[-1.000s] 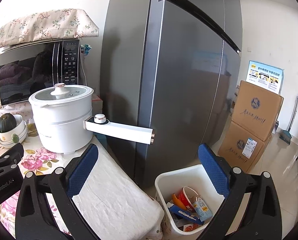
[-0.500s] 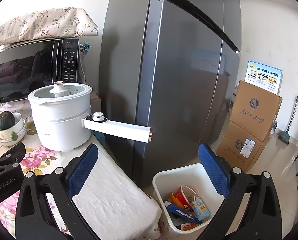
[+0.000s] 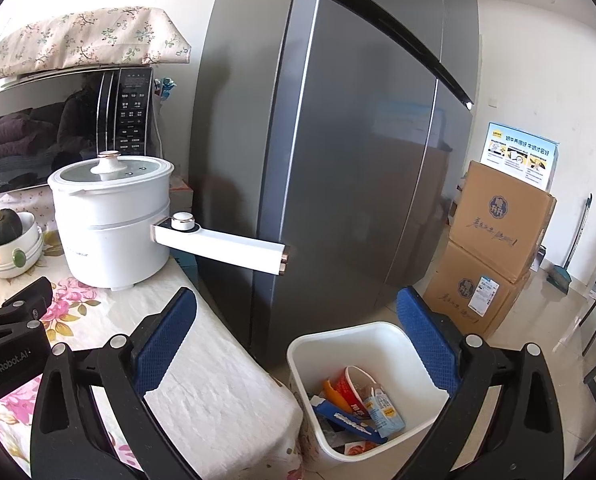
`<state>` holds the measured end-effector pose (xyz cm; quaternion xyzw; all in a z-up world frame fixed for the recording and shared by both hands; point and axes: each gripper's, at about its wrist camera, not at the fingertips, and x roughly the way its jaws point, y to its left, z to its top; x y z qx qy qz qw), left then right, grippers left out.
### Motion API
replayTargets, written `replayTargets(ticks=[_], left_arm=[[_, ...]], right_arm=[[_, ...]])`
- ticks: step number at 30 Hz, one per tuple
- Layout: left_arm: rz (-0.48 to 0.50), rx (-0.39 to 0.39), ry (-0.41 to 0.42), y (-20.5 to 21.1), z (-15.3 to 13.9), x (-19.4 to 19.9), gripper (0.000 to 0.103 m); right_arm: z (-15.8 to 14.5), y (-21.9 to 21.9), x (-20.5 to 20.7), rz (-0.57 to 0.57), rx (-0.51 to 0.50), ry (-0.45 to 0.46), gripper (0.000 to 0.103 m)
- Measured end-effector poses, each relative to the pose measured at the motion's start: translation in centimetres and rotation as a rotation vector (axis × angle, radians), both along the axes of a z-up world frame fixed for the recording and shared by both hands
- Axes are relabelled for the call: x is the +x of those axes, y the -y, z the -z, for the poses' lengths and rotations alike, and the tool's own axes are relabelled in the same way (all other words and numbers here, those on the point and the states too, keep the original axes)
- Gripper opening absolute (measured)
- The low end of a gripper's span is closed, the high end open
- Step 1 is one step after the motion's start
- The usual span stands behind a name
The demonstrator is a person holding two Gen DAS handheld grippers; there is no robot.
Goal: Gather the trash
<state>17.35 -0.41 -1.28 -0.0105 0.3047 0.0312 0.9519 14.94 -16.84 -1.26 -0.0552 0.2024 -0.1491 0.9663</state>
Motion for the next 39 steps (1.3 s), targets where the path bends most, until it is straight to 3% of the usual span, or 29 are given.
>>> replayTargets(ticks=[17, 29, 39], left_arm=[[0.075, 0.032, -0.006, 3.1, 0.9, -0.3, 0.097], [0.149, 0.019, 0.006, 4.8, 1.3, -0.3, 0.093], [0.147, -0.013, -0.020, 4.9, 1.3, -0.2, 0.096]], right_arm=[[0.9, 3.2, -1.1, 0.062, -0.012, -0.030, 0.096], [1.0, 5.0, -1.9, 0.092, 0.013, -0.030, 0.096], [1.0, 5.1, -1.8, 0.095, 0.016, -0.029, 0.096]])
